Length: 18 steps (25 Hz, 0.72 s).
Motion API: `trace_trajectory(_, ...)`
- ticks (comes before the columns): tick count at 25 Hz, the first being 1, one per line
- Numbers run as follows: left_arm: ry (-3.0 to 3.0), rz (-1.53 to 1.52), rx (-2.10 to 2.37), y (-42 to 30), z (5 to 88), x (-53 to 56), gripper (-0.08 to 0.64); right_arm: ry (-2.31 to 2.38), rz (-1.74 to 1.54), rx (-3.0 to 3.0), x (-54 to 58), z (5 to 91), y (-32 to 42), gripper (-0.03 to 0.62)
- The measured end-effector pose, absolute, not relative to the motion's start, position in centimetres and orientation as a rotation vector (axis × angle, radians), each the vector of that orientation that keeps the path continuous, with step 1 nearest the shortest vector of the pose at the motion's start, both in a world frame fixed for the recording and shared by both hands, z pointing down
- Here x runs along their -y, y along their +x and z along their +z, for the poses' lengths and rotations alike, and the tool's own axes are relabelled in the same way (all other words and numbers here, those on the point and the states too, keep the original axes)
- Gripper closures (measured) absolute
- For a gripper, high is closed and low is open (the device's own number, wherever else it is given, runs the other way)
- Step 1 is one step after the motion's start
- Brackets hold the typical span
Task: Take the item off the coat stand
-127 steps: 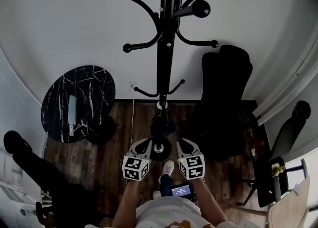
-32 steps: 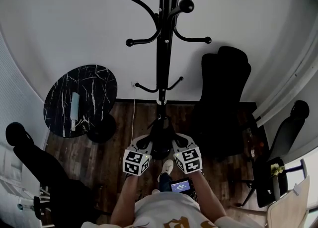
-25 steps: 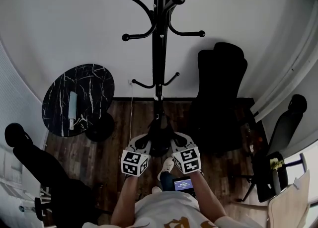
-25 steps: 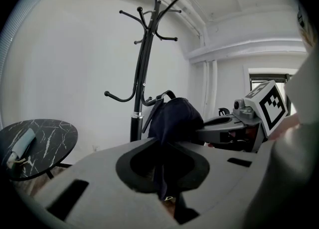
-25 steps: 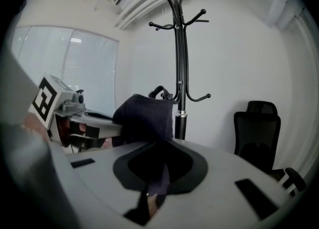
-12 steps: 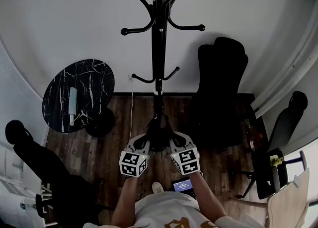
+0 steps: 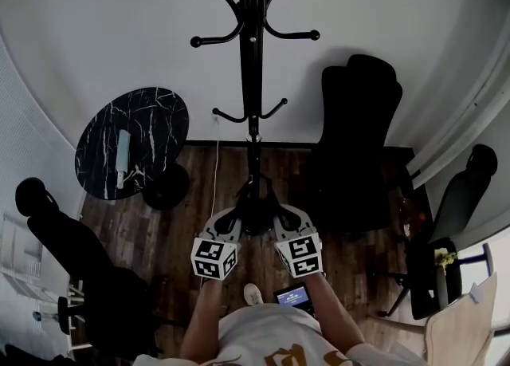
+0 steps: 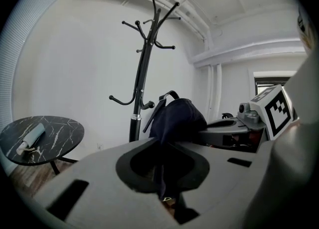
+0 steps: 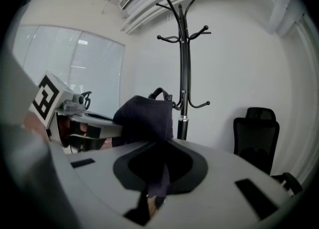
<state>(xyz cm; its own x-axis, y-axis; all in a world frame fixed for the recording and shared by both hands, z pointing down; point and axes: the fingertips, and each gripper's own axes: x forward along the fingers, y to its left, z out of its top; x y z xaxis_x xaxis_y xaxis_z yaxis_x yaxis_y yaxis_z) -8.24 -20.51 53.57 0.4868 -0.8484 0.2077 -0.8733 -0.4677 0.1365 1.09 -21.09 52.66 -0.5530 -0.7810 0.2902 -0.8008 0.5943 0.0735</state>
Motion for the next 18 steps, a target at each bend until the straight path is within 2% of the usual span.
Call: trace_trajectory(18, 2.537, 0.072, 1.656, -4.6, 48.9, 12.3, 0.529, 1.314, 0.128, 2.677, 13.4, 48.0, 5.0, 0.561)
